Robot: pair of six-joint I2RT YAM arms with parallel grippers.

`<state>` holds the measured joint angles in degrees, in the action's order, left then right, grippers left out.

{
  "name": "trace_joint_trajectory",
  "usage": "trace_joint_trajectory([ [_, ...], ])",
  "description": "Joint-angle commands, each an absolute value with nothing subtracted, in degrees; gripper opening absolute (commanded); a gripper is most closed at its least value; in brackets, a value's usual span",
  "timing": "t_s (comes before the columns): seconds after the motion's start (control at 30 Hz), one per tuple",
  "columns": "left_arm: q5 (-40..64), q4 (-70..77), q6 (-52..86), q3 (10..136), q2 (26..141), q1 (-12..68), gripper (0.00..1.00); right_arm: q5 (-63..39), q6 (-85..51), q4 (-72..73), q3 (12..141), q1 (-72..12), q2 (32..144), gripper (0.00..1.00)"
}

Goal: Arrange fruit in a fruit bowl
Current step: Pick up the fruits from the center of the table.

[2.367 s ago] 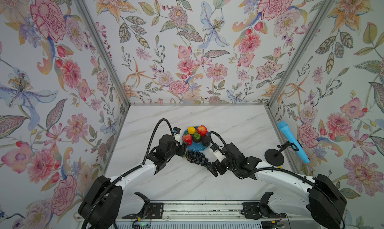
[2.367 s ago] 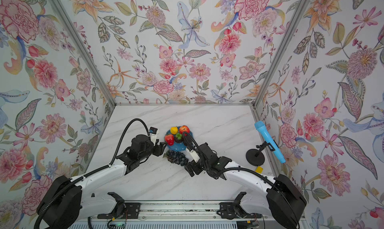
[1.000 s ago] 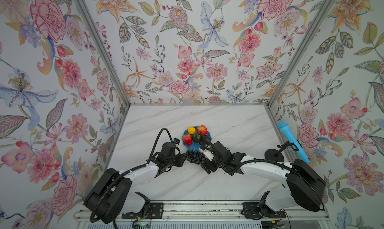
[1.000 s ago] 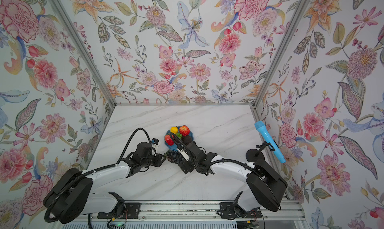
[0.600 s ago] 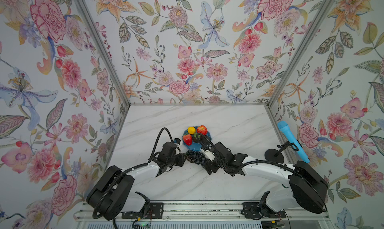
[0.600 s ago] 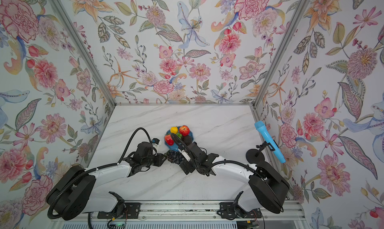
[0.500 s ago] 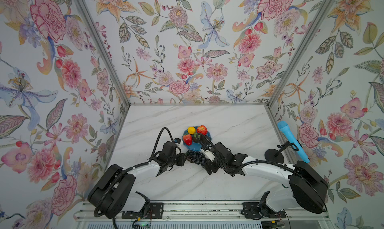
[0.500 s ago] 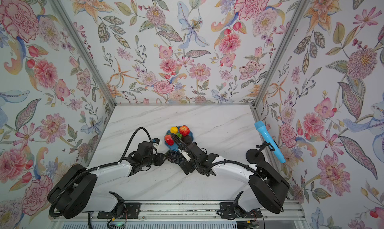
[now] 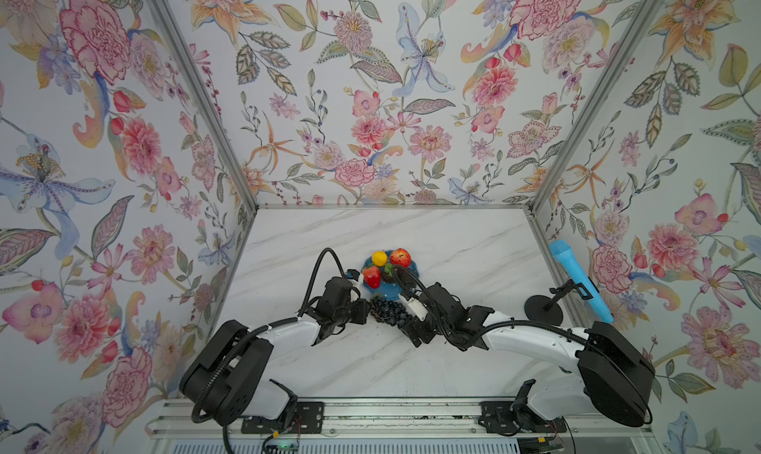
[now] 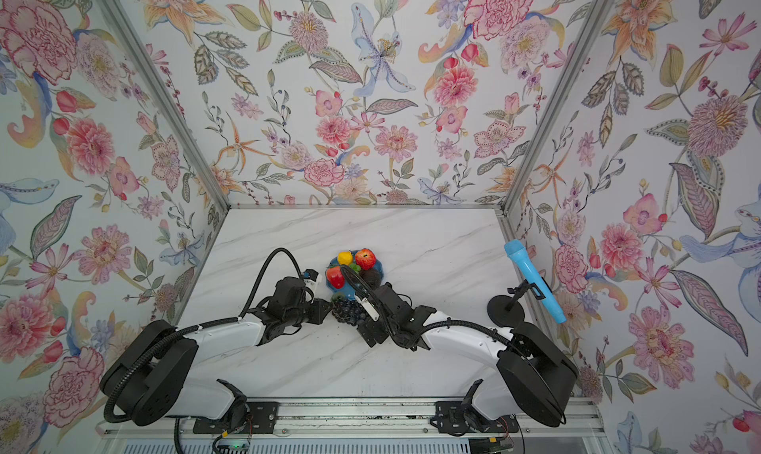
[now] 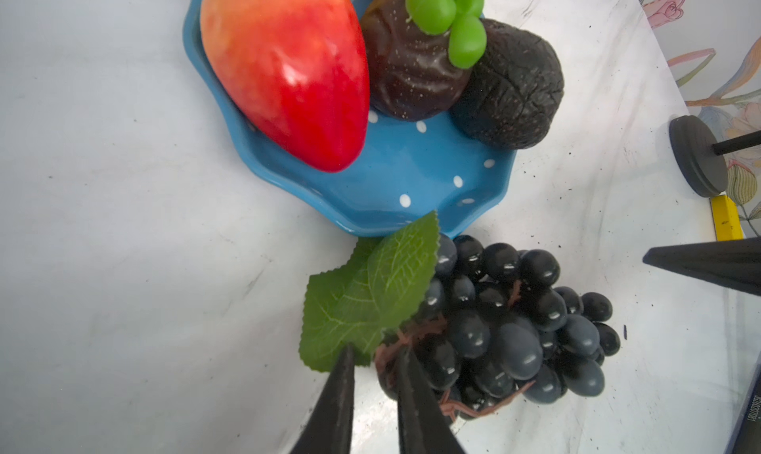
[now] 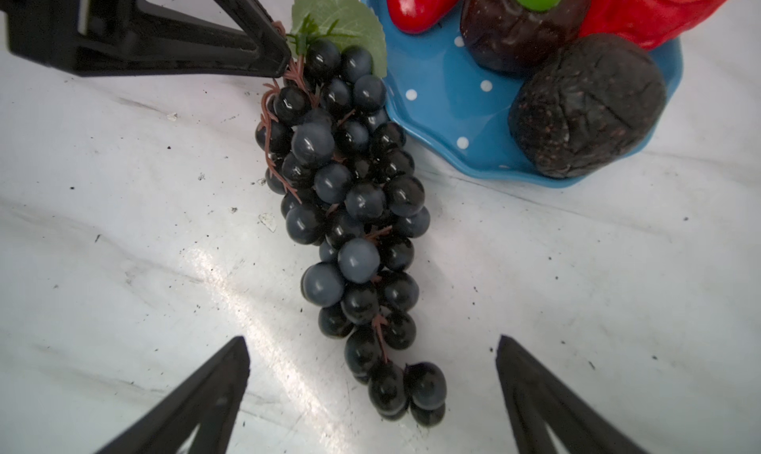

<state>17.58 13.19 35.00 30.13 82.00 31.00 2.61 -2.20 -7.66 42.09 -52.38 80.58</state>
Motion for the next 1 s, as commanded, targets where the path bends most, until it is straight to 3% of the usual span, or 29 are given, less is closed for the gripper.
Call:
trace_joint_trajectory([
  [0.0,16.5,14.9,35.7,31.7,81.8,30.5,0.21,3.1,-2.7,-7.5,40.9,-52.5,79.9,0.95],
  [0.37,16.1,15.7,36.4,31.3,80.6,30.5,0.26,2.6,-2.8,-7.5,41.0,-52.8,80.9,0.95],
  [0.4,16.2,15.7,36.4,31.4,80.8,30.5,0.25,2.5,-2.8,-7.5,41.0,-52.8,80.9,0.99],
  [0.5,15.9,16.1,36.6,31.5,80.9,30.6,0.26,2.4,-2.8,-7.5,41.1,-52.7,81.0,1.00],
  [0.97,17.1,19.4,38.6,31.8,83.2,30.5,0.15,3.2,-2.9,-7.6,40.7,-53.1,79.8,0.99],
])
